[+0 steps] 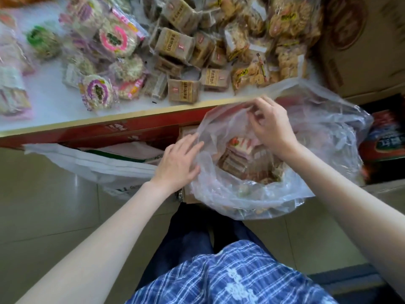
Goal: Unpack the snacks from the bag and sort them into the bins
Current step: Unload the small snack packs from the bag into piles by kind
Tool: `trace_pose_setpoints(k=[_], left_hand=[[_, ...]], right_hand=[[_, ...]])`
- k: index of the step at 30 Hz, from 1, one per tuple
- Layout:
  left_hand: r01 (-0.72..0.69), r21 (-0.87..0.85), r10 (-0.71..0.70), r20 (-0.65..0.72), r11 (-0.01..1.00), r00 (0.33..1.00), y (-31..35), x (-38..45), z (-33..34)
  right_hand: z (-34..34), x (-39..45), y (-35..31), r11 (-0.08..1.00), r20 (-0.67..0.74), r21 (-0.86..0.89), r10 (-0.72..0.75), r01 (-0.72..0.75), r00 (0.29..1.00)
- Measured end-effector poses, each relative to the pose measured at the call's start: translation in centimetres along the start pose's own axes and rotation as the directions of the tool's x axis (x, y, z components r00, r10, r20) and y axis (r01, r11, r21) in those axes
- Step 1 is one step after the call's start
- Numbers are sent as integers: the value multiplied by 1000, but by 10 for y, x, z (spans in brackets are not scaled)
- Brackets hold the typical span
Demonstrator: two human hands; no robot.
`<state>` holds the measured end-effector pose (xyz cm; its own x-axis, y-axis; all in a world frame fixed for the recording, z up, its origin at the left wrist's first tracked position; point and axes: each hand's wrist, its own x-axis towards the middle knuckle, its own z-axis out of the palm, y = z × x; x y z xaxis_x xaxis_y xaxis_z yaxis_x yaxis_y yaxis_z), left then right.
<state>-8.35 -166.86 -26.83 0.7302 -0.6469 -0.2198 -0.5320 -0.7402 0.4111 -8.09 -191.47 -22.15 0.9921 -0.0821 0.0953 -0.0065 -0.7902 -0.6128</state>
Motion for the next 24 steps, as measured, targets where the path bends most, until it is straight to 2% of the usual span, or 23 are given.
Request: trace_pose_setpoints(k=[1,3,4,6,7,9,12,14,18,19,22,24], left_hand=[[-28,-4,28,8,1000,1000,3,2,2],[-81,-5,81,58,997,995,9,7,7],[-97,8,96,84,995,992,11,9,10],[-91,35,85,154,995,984,10,11,14],[-70,58,59,180,996,982,9,11,15],[-24,116,1,200,993,980,6,10,12],[21,184,-70,265,983,962,-3,7,8],[33,205,-91,280,978,956,-9,6,7],[38,198,-97,295,979,951,-9,8,4],[39,187,-93,290,982,952,-8,9,4],[63,137,-95,240,989,966,-7,9,2],[78,125,-104,223,989,969,-7,5,3]], right_hand=[[-4,-21,10,999,22,1,52,-52,998],[3,-53,24,977,181,-15,210,-211,961],[13,-63,33,956,304,-55,291,-288,907],[40,-72,51,905,522,-148,414,-398,746],[54,-72,58,884,586,-169,446,-436,676],[78,-73,68,864,641,-205,474,-460,604],[102,-79,73,852,607,-291,516,-435,604],[103,-81,74,828,586,-283,549,-484,597],[96,-81,79,736,602,-207,615,-644,509],[95,-78,79,719,597,-175,621,-673,509],[103,-68,72,727,541,-91,610,-680,580],[113,-64,68,714,532,-85,622,-695,574]])
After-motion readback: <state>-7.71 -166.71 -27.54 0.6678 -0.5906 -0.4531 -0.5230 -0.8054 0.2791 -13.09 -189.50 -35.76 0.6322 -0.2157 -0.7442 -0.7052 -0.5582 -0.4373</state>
